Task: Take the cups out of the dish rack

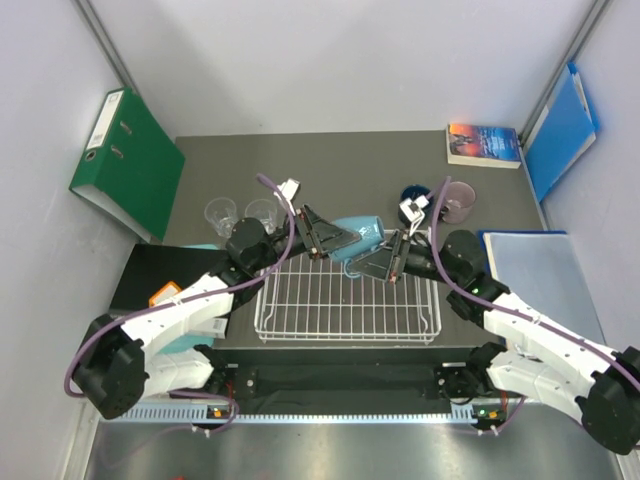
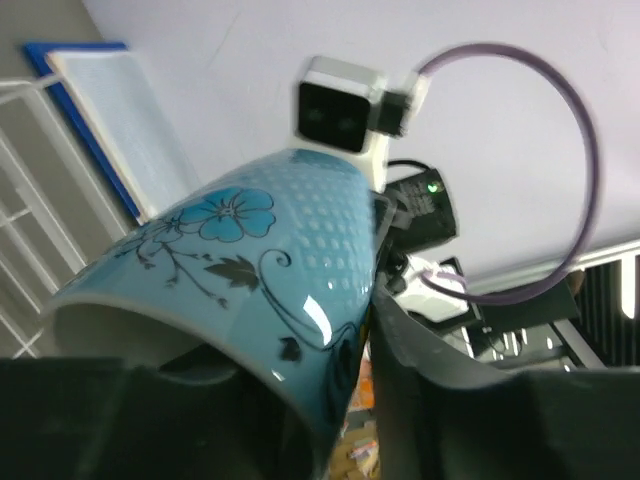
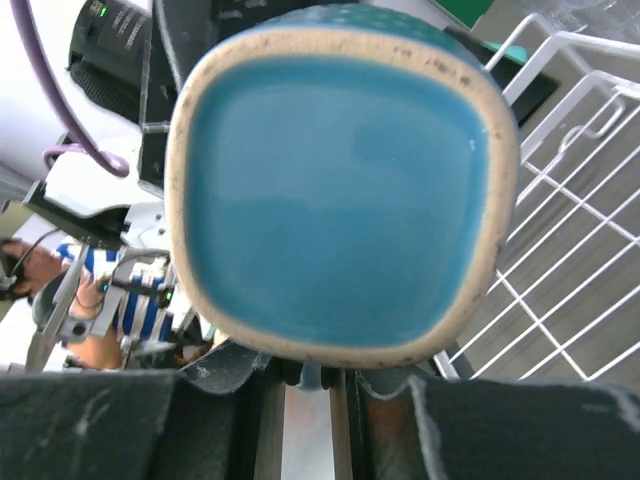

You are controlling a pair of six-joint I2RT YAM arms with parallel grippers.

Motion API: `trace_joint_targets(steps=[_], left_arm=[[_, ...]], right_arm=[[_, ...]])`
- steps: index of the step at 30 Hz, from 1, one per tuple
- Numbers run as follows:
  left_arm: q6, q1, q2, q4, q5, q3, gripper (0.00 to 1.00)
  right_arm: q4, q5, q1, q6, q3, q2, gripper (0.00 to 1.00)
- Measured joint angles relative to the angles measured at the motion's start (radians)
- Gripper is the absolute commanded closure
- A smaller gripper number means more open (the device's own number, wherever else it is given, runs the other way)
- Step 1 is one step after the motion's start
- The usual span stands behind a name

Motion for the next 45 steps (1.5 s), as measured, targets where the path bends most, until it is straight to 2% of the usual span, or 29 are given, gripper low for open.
trace_joint_targets(steps=[1,2,6,8,9,11,12,15,18,22,27,32,38,41,45], left_arm=[[-0.011,0.0,0.005,0.009,0.006,0.0,0.84],[-0.014,-0.002,0.01,0.042,0.018,0.002,1.0],[0.004,-0.011,0.021,0.119,0.035,0.011,1.0],[0.01,-0.011,0.025,0.109,0.041,0.013,1.0],[0.014,-0.012,0.025,0.092,0.042,0.017,1.0],[0.034,-0.014,0.025,0.044,0.04,0.033,1.0],[0.045,-0.016,0.025,-0.002,0.032,0.053,1.0],[0.087,-0.003,0.025,-0.124,-0.012,0.093,1.0],[0.12,0.011,0.025,-0.204,-0.046,0.11,1.0],[0.156,0.02,0.036,-0.303,-0.082,0.135,1.0],[0.24,0.02,0.109,-0.468,-0.142,0.262,1.0],[0.401,0.02,0.288,-0.76,-0.271,0.576,1.0],[0.585,0.023,0.616,-1.122,-0.493,1.07,1.0],[0.644,0.027,0.799,-1.276,-0.601,1.304,1.0],[0.681,0.043,0.998,-1.437,-0.675,1.506,1.0]], right_arm=[[0.0,0.005,-0.001,0.0,0.0,0.0,1.0],[-0.004,0.005,-0.003,0.015,-0.002,0.0,1.0],[-0.008,-0.002,-0.002,0.056,-0.004,-0.005,0.99],[-0.031,0.004,-0.003,0.04,-0.003,-0.014,0.87],[-0.051,0.009,-0.003,0.032,-0.002,-0.02,0.68],[-0.113,0.022,-0.003,-0.003,0.014,-0.031,0.5],[-0.162,0.02,-0.003,-0.032,0.032,-0.034,0.38],[-0.323,0.044,-0.003,-0.124,0.096,-0.068,0.25],[-0.458,0.092,-0.003,-0.206,0.162,-0.11,0.18],[-0.579,0.167,-0.003,-0.28,0.232,-0.157,0.17],[-0.705,0.27,-0.003,-0.34,0.264,-0.183,0.18],[-0.813,0.357,-0.003,-0.374,0.264,-0.198,0.19],[-0.938,0.45,-0.003,-0.406,0.298,-0.199,0.2],[-0.985,0.494,-0.003,-0.414,0.318,-0.2,0.2],[-1.025,0.532,-0.003,-0.415,0.324,-0.203,0.21]])
